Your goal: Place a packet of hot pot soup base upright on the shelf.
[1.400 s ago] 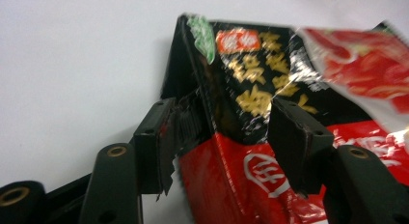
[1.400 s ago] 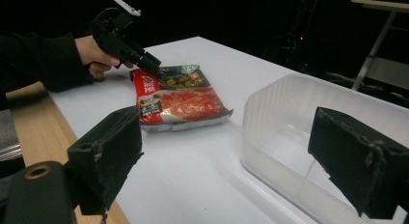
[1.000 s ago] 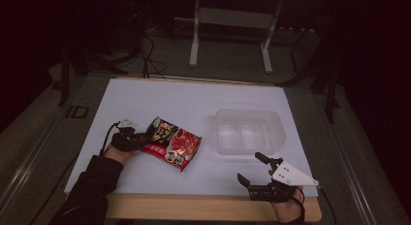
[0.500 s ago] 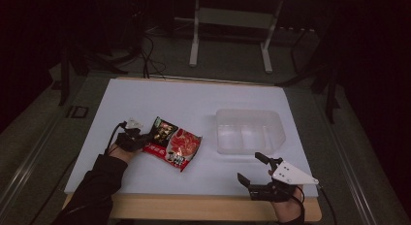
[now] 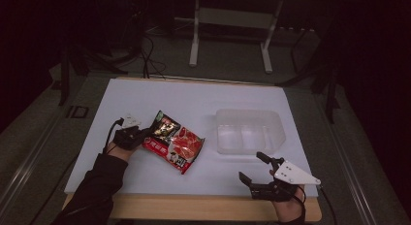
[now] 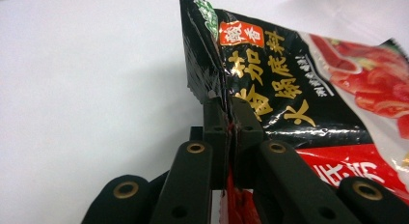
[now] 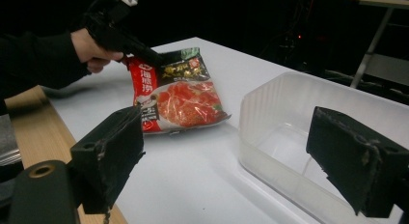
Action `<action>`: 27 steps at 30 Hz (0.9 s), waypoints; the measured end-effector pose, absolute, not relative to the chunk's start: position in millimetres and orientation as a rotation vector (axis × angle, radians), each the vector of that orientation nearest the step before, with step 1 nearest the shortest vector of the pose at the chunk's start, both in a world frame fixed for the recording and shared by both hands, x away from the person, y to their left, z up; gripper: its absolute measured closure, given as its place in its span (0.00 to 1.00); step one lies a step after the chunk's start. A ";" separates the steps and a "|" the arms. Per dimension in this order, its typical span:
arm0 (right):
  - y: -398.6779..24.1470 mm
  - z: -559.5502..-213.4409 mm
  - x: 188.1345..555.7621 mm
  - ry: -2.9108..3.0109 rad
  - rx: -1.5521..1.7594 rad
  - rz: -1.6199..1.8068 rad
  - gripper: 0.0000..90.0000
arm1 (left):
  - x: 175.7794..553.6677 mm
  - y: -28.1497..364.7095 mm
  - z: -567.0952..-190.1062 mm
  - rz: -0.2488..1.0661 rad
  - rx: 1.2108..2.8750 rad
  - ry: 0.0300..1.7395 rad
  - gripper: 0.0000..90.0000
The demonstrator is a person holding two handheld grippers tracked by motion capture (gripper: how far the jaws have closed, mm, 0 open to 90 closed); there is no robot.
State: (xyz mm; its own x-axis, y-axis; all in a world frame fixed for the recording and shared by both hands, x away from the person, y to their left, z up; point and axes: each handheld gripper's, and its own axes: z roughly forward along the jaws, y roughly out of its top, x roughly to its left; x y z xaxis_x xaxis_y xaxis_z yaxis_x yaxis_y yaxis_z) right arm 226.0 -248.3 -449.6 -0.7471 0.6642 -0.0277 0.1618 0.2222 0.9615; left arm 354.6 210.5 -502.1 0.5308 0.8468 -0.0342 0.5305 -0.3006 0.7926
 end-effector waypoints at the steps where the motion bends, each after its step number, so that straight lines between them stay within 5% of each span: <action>1: -248.1 -449.6 225.9 2.066 0.762 1.542 0.14 | 351.9 209.0 -496.8 0.525 1.973 1.101 0.98; 27: -249.2 -448.3 226.3 2.042 0.796 1.544 0.15 | 342.8 188.8 -449.9 0.606 2.003 0.979 0.98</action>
